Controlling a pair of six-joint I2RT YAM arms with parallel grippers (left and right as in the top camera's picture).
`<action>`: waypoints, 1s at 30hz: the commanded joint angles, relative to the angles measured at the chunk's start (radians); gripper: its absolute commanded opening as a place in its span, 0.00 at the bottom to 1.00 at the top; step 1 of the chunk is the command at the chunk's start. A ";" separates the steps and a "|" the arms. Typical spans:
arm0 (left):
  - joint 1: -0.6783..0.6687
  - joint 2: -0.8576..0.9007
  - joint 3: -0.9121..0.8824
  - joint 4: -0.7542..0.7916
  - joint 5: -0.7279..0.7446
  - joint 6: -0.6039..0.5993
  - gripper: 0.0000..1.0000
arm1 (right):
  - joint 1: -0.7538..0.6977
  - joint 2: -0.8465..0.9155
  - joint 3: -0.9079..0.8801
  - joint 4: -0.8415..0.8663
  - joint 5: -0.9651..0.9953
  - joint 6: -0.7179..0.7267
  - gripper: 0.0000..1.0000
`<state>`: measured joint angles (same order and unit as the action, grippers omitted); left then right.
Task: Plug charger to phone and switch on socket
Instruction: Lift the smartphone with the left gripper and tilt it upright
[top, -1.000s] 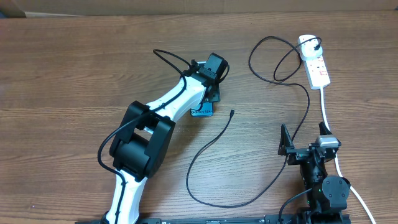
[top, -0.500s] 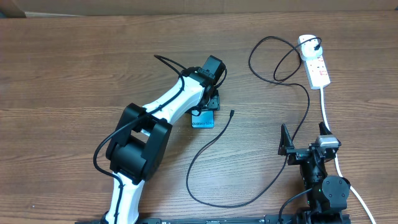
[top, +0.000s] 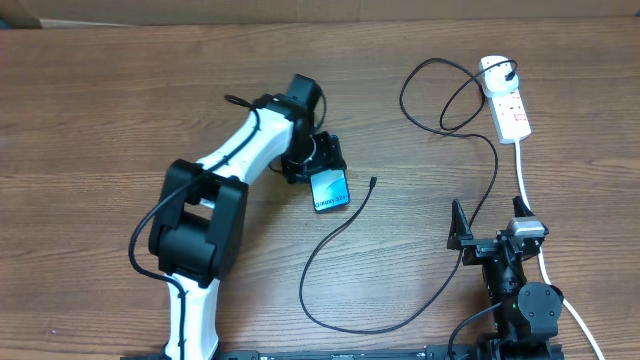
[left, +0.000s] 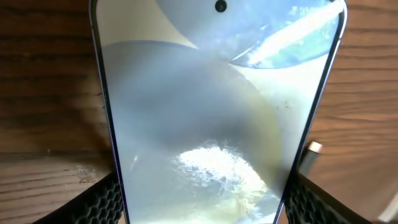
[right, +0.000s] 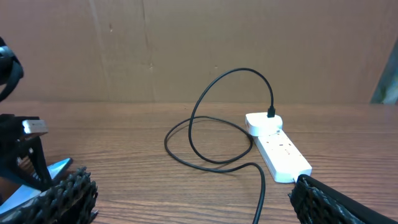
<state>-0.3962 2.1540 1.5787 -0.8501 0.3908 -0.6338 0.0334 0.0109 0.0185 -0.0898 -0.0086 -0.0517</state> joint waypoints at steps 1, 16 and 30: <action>0.039 -0.038 -0.003 -0.003 0.196 -0.002 0.66 | 0.005 -0.008 -0.011 0.006 0.003 0.002 1.00; 0.130 -0.038 -0.003 0.012 0.716 -0.076 0.68 | 0.005 -0.008 -0.011 0.006 0.003 0.002 1.00; 0.205 -0.038 -0.003 0.107 1.108 -0.430 0.70 | 0.005 -0.008 -0.011 0.006 0.003 0.002 1.00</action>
<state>-0.2138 2.1540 1.5768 -0.7612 1.3457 -0.9585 0.0334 0.0109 0.0185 -0.0898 -0.0086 -0.0517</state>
